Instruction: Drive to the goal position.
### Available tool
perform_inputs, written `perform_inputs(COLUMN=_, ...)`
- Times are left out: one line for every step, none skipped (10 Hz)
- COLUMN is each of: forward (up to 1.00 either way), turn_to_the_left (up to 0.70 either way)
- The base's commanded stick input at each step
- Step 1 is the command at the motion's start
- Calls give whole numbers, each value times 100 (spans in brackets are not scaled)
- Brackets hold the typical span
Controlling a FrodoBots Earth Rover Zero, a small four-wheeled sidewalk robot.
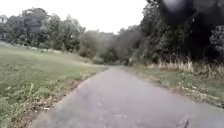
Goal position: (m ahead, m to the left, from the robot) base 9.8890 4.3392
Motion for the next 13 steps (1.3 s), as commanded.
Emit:
perform_inputs(forward=50, turn_to_the_left=0)
perform_inputs(forward=50, turn_to_the_left=0)
perform_inputs(forward=50, turn_to_the_left=0)
perform_inputs(forward=50, turn_to_the_left=0)
perform_inputs(forward=50, turn_to_the_left=0)
perform_inputs(forward=50, turn_to_the_left=0)
perform_inputs(forward=50, turn_to_the_left=0)
perform_inputs(forward=50, turn_to_the_left=0)
perform_inputs(forward=50, turn_to_the_left=0)
perform_inputs(forward=50, turn_to_the_left=0)
perform_inputs(forward=50, turn_to_the_left=0)
perform_inputs(forward=50, turn_to_the_left=0)
perform_inputs(forward=50, turn_to_the_left=0)
